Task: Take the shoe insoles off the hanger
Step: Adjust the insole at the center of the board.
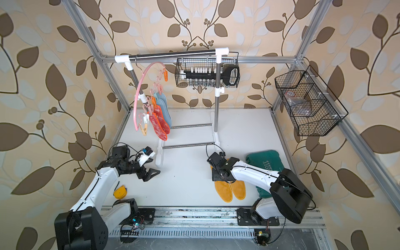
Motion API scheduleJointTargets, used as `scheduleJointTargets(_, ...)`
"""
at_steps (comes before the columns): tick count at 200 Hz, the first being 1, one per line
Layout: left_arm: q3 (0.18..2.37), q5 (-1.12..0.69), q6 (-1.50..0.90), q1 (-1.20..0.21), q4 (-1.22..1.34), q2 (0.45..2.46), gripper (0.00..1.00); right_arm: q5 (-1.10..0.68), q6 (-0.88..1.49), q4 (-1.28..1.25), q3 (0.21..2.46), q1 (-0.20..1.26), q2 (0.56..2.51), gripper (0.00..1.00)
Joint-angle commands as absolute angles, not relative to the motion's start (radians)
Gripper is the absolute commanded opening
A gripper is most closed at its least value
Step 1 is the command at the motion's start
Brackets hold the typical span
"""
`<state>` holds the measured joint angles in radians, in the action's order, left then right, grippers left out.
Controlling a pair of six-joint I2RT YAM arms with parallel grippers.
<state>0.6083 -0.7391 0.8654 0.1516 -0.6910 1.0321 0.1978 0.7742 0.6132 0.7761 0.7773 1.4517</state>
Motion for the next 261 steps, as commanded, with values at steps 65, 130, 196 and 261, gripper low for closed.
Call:
scheduleJointTargets(65,0.620,-0.776,0.883,0.161,-0.718,1.034,0.99,0.315,0.832,0.704,0.848,0.761,1.635,0.63)
scheduleJointTargets(130,0.623,-0.776,0.883,0.161,-0.719,1.040,0.99,0.177,0.864,0.597,0.737,0.658,1.536,0.59)
scheduleJointTargets(196,0.623,-0.776,0.884,0.161,-0.721,1.039,0.99,0.035,0.840,0.500,0.733,0.651,1.504,0.61)
scheduleJointTargets(261,0.625,-0.777,0.885,0.161,-0.721,1.042,0.99,0.077,0.814,0.565,0.729,0.653,1.502,0.63)
